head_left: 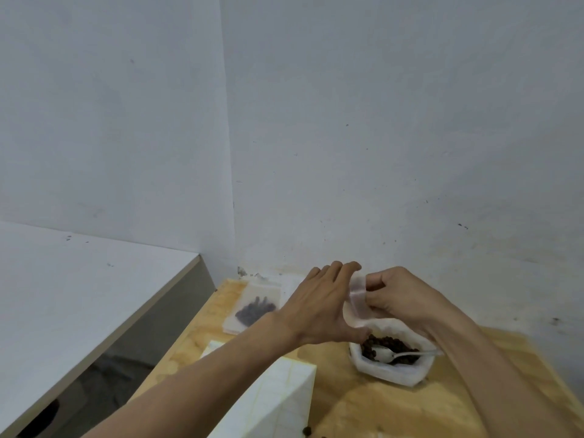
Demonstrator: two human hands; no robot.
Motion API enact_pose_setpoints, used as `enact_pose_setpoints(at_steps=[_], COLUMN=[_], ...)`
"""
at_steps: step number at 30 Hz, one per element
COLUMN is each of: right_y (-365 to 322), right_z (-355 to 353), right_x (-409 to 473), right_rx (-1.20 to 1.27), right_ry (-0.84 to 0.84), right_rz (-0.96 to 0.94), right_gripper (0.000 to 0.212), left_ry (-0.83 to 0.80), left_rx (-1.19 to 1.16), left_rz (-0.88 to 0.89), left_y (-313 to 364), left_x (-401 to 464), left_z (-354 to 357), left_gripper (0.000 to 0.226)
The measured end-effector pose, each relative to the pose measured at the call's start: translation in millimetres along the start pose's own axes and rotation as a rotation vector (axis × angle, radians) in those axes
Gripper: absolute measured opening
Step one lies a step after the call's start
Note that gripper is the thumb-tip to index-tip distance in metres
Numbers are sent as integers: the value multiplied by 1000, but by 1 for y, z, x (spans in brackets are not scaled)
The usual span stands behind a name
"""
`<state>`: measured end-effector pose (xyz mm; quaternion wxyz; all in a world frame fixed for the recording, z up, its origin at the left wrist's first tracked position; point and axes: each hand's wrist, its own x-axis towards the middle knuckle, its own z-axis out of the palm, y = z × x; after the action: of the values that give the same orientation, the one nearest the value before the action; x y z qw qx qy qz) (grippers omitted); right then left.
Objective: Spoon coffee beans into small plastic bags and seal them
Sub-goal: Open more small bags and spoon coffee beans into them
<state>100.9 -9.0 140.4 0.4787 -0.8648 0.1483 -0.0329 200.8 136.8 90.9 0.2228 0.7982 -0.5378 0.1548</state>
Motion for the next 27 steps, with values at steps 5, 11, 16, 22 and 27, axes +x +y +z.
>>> enact_pose_setpoints(at_steps=[5, 11, 16, 22, 27], right_y=[8, 18, 37, 93, 123], right_z=[2, -3, -25, -49, -51], right_x=[1, 4, -6, -34, -43], right_rx=[-53, -30, -38, -617, -406], right_ry=[52, 78, 289, 201, 247], right_rz=[0, 23, 99, 652, 611], right_gripper=[27, 56, 28, 74, 70], left_ry=[-54, -71, -73, -173, -298], left_rx=[-47, -47, 5, -288, -552], left_rz=[-27, -51, -59, -385, -586], left_y=[-2, -1, -2, -6, -3], left_x=[5, 7, 8, 6, 10], left_z=[3, 15, 28, 37, 37], left_gripper=[86, 89, 84, 72, 83])
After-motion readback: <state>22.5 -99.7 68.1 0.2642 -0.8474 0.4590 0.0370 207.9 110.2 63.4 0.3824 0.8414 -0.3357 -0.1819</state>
